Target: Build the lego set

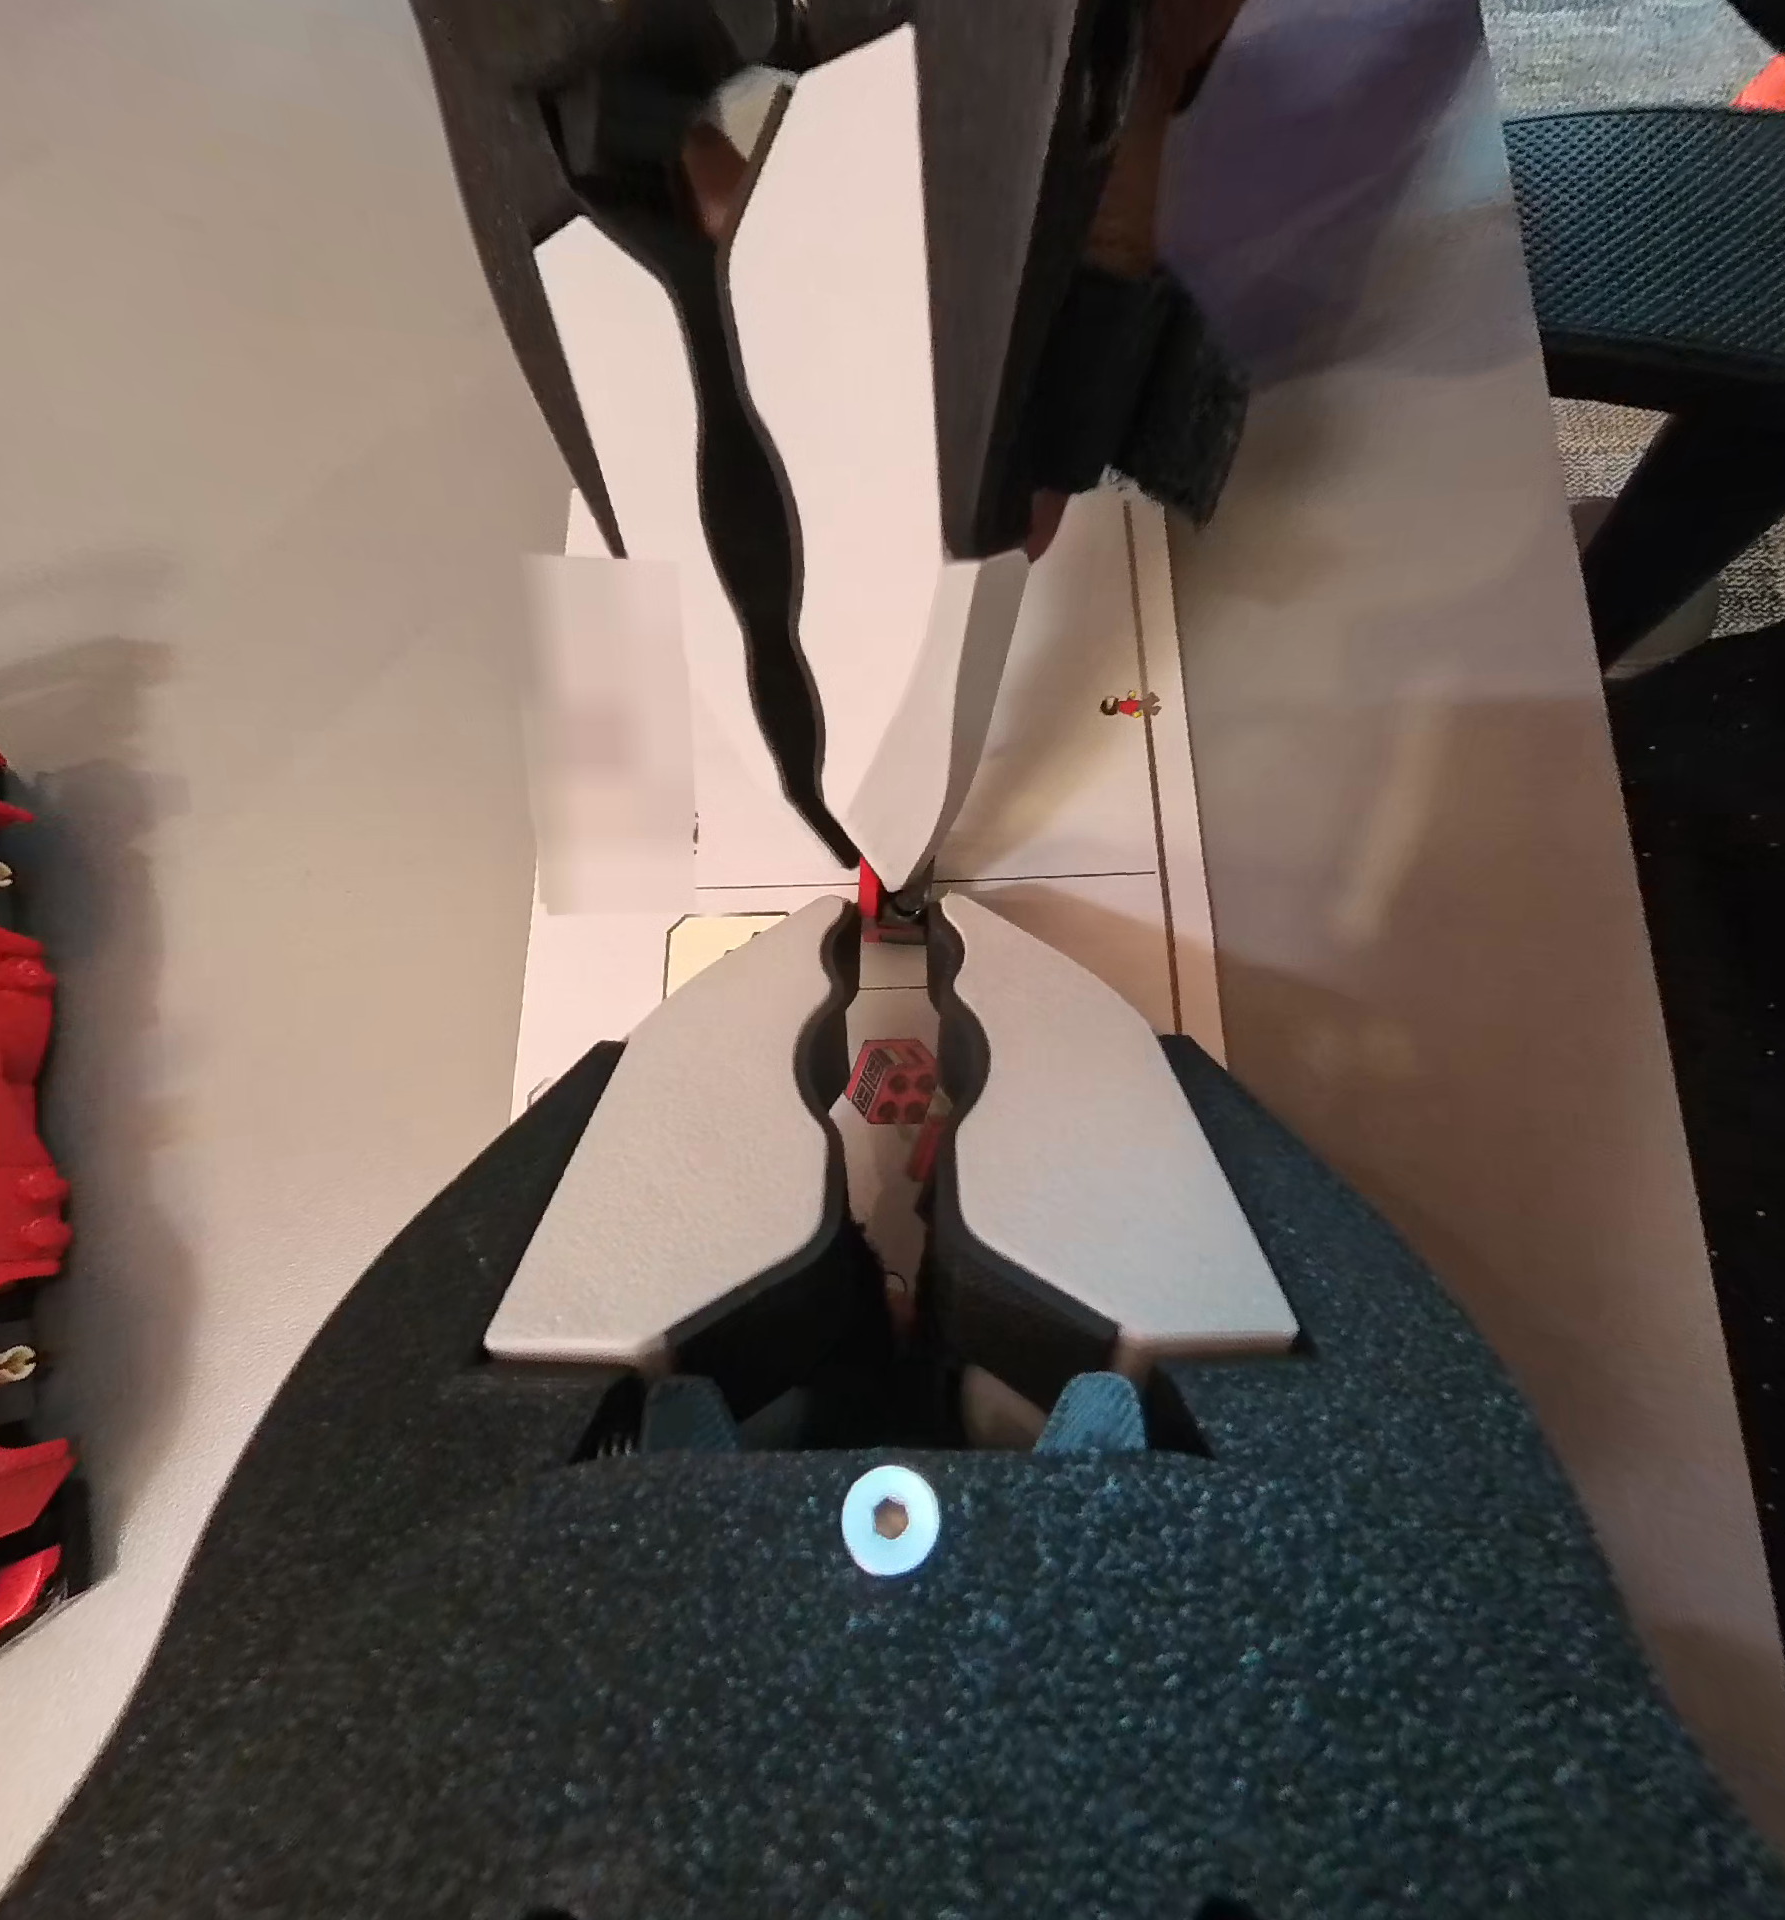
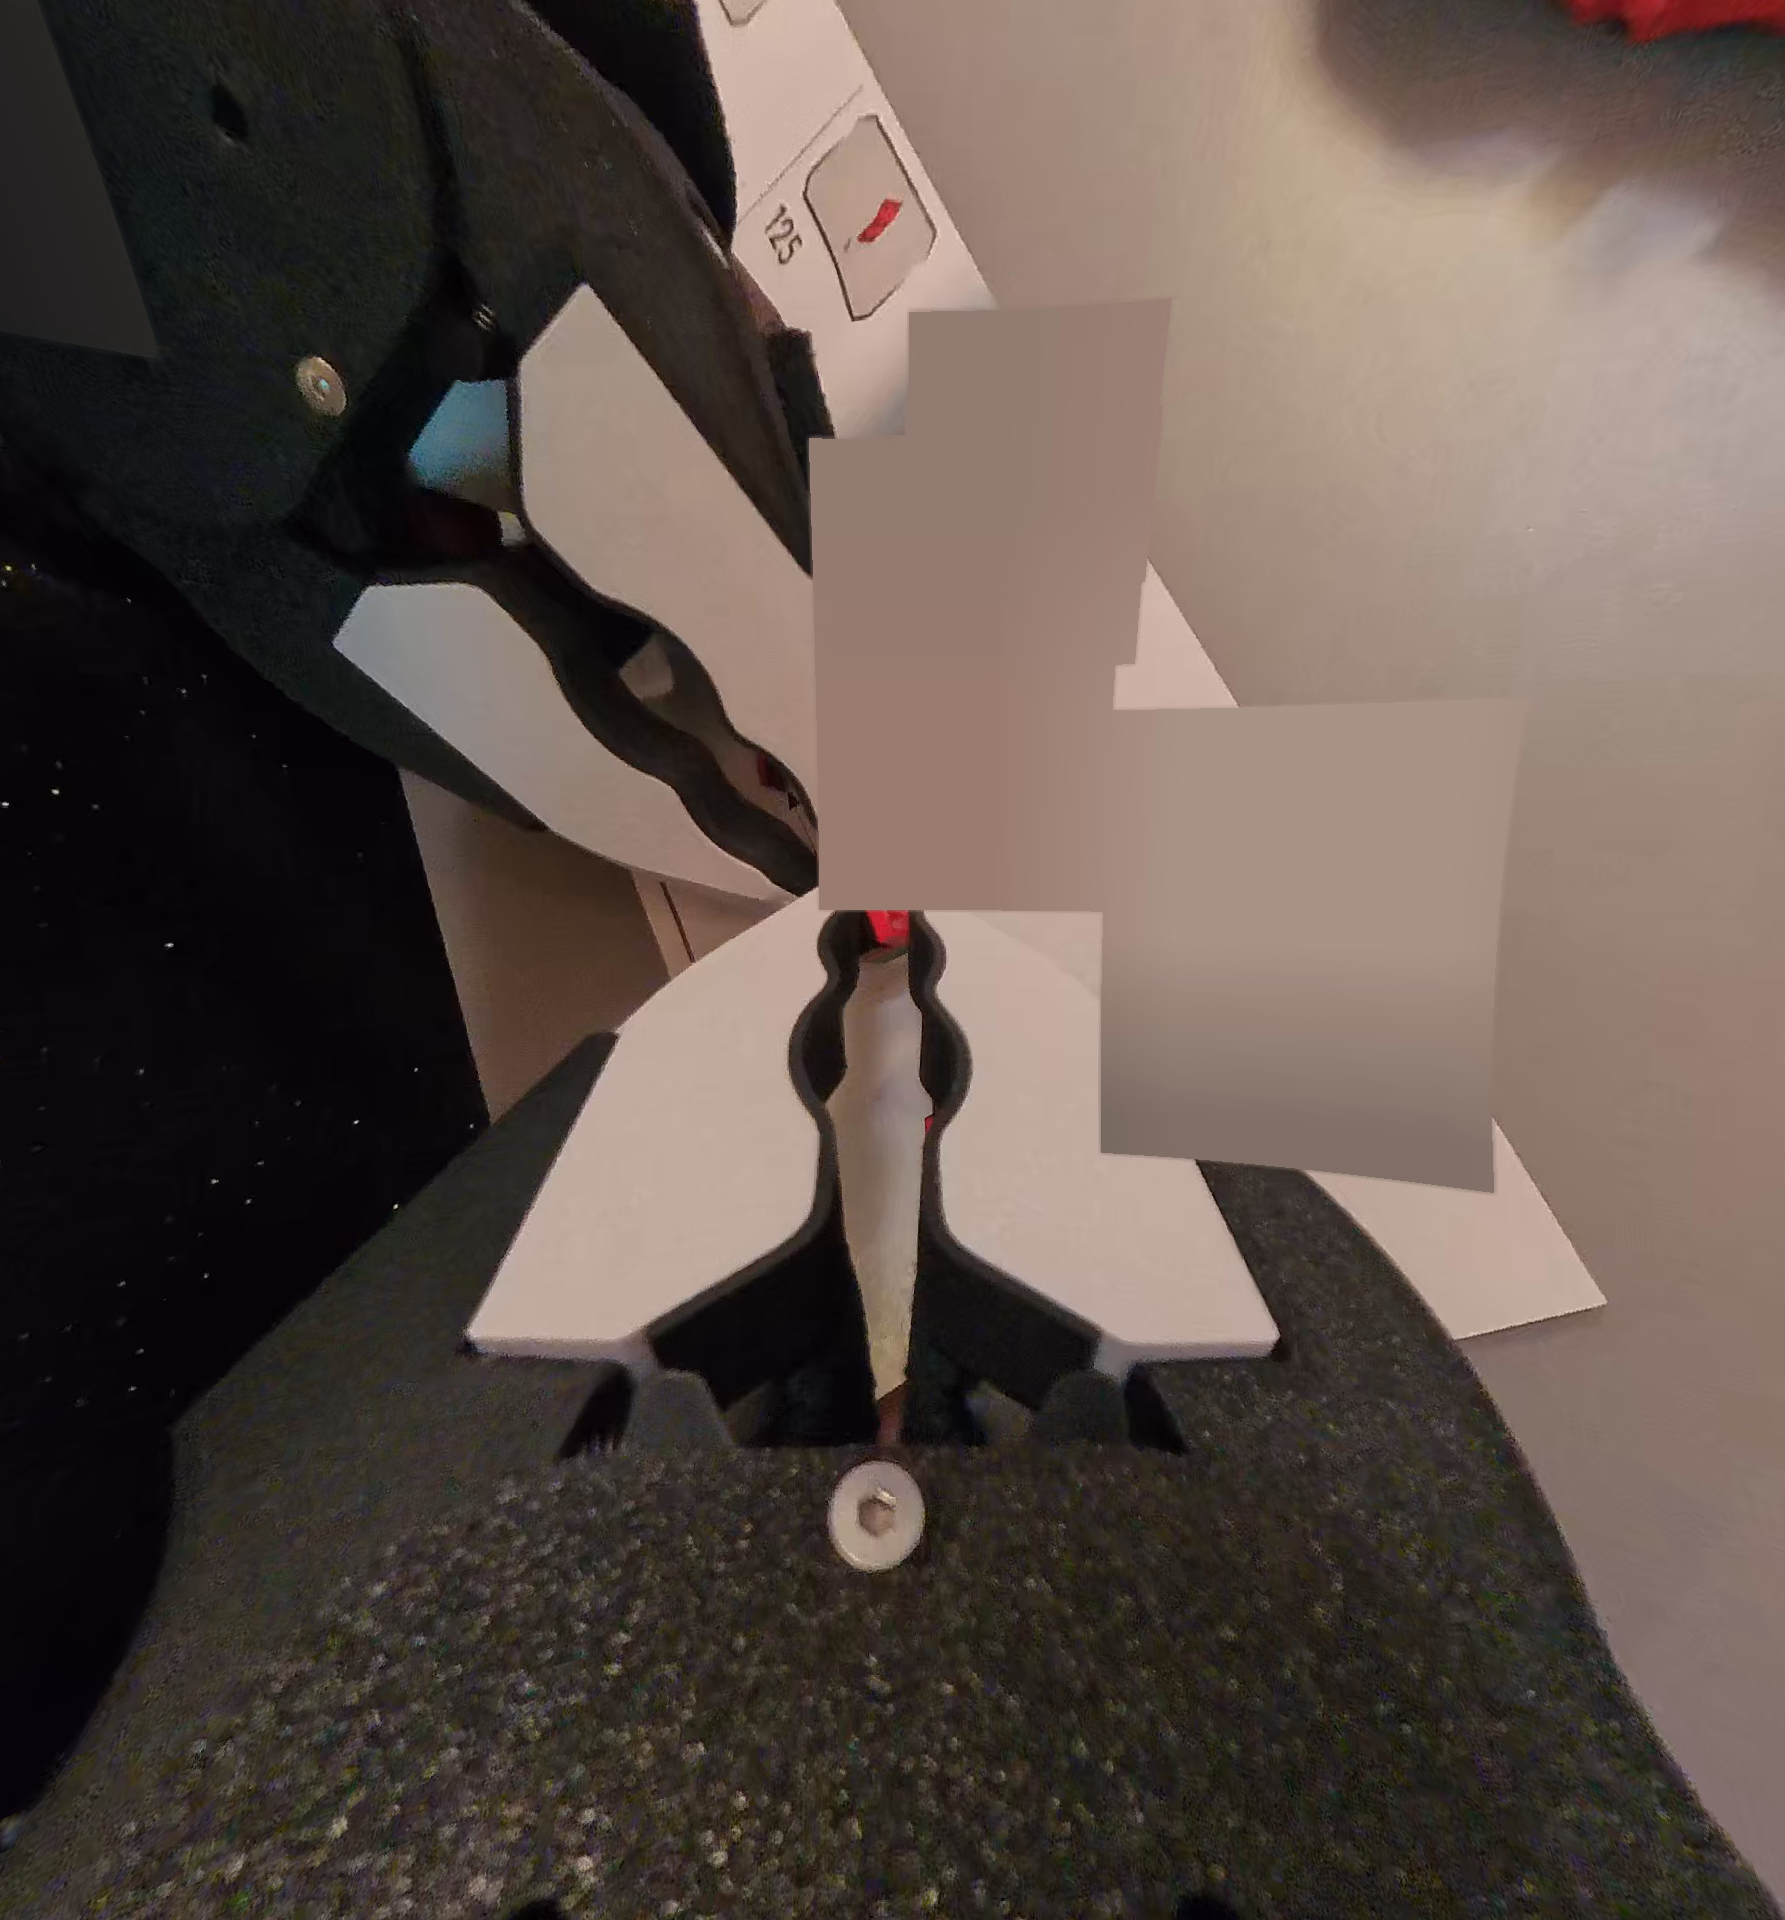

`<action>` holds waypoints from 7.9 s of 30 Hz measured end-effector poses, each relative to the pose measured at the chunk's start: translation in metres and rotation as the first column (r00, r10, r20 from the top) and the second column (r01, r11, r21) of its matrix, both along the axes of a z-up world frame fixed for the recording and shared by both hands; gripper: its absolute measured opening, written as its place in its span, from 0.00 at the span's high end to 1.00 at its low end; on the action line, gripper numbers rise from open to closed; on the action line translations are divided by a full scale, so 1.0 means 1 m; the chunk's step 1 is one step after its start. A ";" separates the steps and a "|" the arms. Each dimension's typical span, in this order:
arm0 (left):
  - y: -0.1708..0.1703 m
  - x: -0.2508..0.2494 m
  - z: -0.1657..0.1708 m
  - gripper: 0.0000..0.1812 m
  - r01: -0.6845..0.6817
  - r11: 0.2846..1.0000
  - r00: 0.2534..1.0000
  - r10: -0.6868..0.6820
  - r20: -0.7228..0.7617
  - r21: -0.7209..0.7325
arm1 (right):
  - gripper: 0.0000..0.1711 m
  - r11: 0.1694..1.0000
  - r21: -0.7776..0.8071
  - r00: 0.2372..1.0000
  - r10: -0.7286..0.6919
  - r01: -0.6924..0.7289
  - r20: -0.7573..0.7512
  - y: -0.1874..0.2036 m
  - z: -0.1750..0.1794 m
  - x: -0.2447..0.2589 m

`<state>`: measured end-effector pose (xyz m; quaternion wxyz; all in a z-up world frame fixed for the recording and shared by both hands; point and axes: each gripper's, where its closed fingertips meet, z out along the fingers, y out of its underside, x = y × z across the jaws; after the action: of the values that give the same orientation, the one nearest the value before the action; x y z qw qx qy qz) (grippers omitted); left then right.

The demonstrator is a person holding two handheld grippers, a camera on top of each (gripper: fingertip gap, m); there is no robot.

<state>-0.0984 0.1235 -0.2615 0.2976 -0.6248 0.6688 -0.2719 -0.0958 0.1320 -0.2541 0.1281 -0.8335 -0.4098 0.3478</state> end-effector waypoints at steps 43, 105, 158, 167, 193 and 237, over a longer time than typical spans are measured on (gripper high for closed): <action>0.002 0.000 -0.001 0.94 -0.002 0.999 1.000 0.001 -0.002 -0.032 | 0.90 0.981 0.150 0.978 0.094 -0.123 0.186 0.005 0.003 0.003; 0.033 -0.078 0.013 0.95 -0.215 0.966 0.974 0.223 0.047 -0.146 | 0.84 0.915 0.352 0.980 0.175 -0.198 0.097 -0.004 -0.001 0.004; 0.070 -0.218 0.040 0.93 -0.521 0.819 0.775 0.572 0.269 -0.239 | 0.88 0.890 0.271 0.927 0.328 -0.367 0.181 -0.009 -0.006 -0.053; 0.070 -0.219 0.038 0.93 -0.519 0.812 0.778 0.578 0.248 -0.265 | 0.84 0.904 0.327 0.960 0.272 -0.277 0.063 0.004 0.016 -0.057; 0.073 -0.220 0.034 0.96 -0.537 0.788 0.764 0.606 0.224 -0.301 | 0.86 0.873 0.436 0.875 -0.374 0.221 0.307 -0.040 0.147 0.268; 0.045 -0.184 0.055 0.91 -0.354 0.927 0.899 0.374 0.227 -0.124 | 0.91 0.876 0.476 0.966 -0.048 -0.081 0.252 0.012 0.130 0.081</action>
<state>-0.2829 0.1680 -0.2066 0.3987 -0.7113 0.4867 -0.3134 -0.0151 0.1444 -0.1242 0.2748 -0.8093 -0.5039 0.1251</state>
